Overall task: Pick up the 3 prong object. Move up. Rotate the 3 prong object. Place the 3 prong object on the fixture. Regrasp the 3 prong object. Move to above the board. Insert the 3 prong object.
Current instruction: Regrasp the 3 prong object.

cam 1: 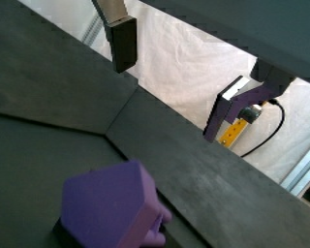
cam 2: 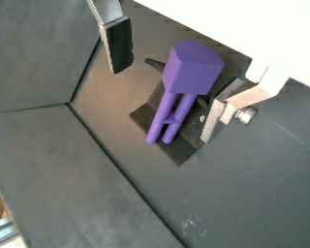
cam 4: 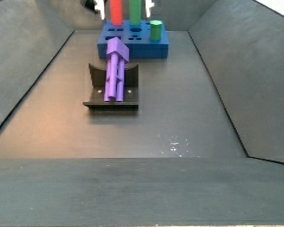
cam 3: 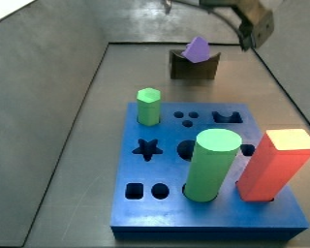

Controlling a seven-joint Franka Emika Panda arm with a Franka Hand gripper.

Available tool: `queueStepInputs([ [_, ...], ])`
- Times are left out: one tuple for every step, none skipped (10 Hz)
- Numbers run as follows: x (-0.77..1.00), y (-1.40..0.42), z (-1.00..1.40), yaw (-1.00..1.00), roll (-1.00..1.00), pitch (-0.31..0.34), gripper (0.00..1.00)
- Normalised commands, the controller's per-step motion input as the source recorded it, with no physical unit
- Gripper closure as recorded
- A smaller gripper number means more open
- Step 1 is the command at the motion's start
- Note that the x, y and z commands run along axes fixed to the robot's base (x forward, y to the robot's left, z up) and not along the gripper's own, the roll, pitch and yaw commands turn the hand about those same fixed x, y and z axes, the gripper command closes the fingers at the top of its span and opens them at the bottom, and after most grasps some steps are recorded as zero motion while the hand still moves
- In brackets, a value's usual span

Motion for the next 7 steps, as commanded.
queueStepInputs([
  [0.39, 0.00, -1.00, 0.03, 0.09, -0.006, 0.00],
  [0.40, -0.01, -1.00, 0.03, 0.09, 0.005, 0.00],
  [0.42, -0.02, -1.00, 0.03, 0.09, 0.018, 0.00],
  [0.44, -0.02, -1.00, 0.04, 0.09, 0.029, 0.00],
  [0.47, -0.04, -1.00, 0.05, 0.10, 0.042, 0.00],
  [0.47, -0.05, -0.95, 0.06, 0.10, 0.049, 0.00],
  [0.43, -0.05, -0.77, 0.07, 0.11, 0.056, 0.00],
])
